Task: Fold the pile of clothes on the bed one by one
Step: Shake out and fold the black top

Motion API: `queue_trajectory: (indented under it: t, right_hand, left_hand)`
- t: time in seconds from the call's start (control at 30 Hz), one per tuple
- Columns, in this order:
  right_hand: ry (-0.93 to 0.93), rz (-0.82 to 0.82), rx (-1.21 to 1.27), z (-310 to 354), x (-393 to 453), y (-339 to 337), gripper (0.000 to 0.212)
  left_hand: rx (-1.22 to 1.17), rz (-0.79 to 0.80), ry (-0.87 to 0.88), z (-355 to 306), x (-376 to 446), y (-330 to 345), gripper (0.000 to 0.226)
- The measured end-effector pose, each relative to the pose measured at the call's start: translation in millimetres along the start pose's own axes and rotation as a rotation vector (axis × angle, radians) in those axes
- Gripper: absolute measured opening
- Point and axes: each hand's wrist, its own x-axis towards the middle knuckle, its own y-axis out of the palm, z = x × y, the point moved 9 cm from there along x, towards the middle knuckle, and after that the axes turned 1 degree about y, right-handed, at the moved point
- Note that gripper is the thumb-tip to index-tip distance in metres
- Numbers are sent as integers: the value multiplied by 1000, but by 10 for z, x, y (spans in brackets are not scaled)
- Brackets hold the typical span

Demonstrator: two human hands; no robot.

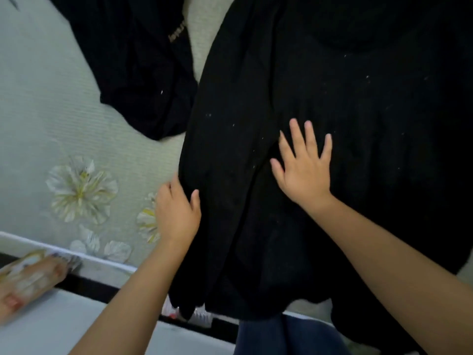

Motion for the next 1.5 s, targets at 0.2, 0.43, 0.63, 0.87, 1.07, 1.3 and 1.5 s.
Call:
queue_trajectory:
  t: [0.2,0.43,0.63,0.87,1.07,1.3,1.5]
  right_hand:
    - [20,14,-67,46,-5,11,54]
    - [131,232,-186,62,40,-69,59]
    - [174,275,-281,365,236,-313,53]
    - [-109,245,-100,1132,709,-244,60]
    - [-89,435,-22,1228,818,78,61]
    - [-34,316,342,871,778,-390,49]
    - [248,24,536,-191,333,-837,40]
  left_hand:
    - [-603,-72,-197,515,-295,-240,16]
    - [-664,-449,-143,609,442,-1407,24]
    - [-732,-516,-198,895,1105,-1867,33]
    - [-414,-15,-392,1361,1089,-760,65]
    - [-710,-192,-258,1178,1322,-996,25]
    - [-1208,-99,87,228,1372,-1582,22]
    - [-1305,268,356,-1405,1243,-1554,28]
